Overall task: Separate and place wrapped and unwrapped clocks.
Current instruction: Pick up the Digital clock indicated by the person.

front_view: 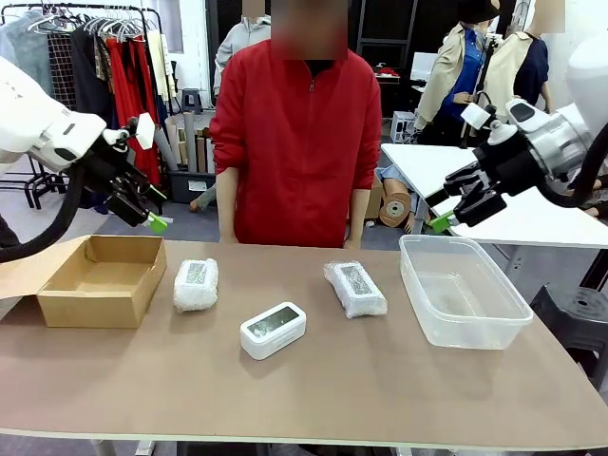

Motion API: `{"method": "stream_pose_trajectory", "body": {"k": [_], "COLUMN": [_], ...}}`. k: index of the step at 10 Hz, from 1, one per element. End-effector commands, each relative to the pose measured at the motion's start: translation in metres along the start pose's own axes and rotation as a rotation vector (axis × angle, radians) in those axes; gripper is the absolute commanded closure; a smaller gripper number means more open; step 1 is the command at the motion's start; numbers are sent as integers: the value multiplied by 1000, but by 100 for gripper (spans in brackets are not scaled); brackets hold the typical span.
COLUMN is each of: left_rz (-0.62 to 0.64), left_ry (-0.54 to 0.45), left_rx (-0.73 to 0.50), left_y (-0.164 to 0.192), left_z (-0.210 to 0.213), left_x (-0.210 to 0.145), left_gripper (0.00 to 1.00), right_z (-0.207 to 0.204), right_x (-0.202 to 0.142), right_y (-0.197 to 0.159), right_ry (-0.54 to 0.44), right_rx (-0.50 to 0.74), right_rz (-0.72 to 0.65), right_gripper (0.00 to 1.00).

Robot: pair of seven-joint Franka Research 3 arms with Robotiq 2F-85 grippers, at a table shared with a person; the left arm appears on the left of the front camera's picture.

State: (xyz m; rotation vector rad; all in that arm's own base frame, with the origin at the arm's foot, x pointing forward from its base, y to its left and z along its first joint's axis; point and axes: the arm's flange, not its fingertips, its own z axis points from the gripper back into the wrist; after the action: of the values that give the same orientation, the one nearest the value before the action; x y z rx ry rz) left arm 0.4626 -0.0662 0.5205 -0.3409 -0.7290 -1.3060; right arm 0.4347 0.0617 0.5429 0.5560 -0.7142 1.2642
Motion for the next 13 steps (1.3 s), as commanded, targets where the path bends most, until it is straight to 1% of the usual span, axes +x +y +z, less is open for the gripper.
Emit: {"method": "stream_pose_trajectory", "body": {"k": [1,2,3,5,6,7,8,9,11,13], "left_rz": [65,0,0,0,19,11,-4,-18,-57,-58], "left_ry": [-54,0,0,0,-1,1,-26,-42,-105,-121], "left_rx": [54,0,0,0,11,-37,-70,-84,-143,-125], "left_y": [7,0,0,0,1,15,29,43,65,83], "left_z": [-8,0,0,0,-3,3,7,10,18,27], "left_x": [-6,0,0,0,1,-6,-12,-17,-24,-25], "left_gripper": [0,0,0,0,0,0,0,0,0,0], "right_z": [-2,-11,3,3,-1,9,17,24,41,60], "right_x": [-4,-3,-6,-6,-9,-10,-11,-11,-8,-4], "right_y": [-13,-14,-5,-5,-9,-20,-29,-33,-44,-54], "right_ry": [-44,-55,-10,-10,-10,-48,-40,-46,-88,-139], "right_rx": [-23,-109,-15,-15,-36,-5,3,39,60,84], "right_rz": [-13,-96,-16,-16,-48,33,67,114,157,173], "right_gripper": [0,0,0,0,0,0,0,0,0,0]}}
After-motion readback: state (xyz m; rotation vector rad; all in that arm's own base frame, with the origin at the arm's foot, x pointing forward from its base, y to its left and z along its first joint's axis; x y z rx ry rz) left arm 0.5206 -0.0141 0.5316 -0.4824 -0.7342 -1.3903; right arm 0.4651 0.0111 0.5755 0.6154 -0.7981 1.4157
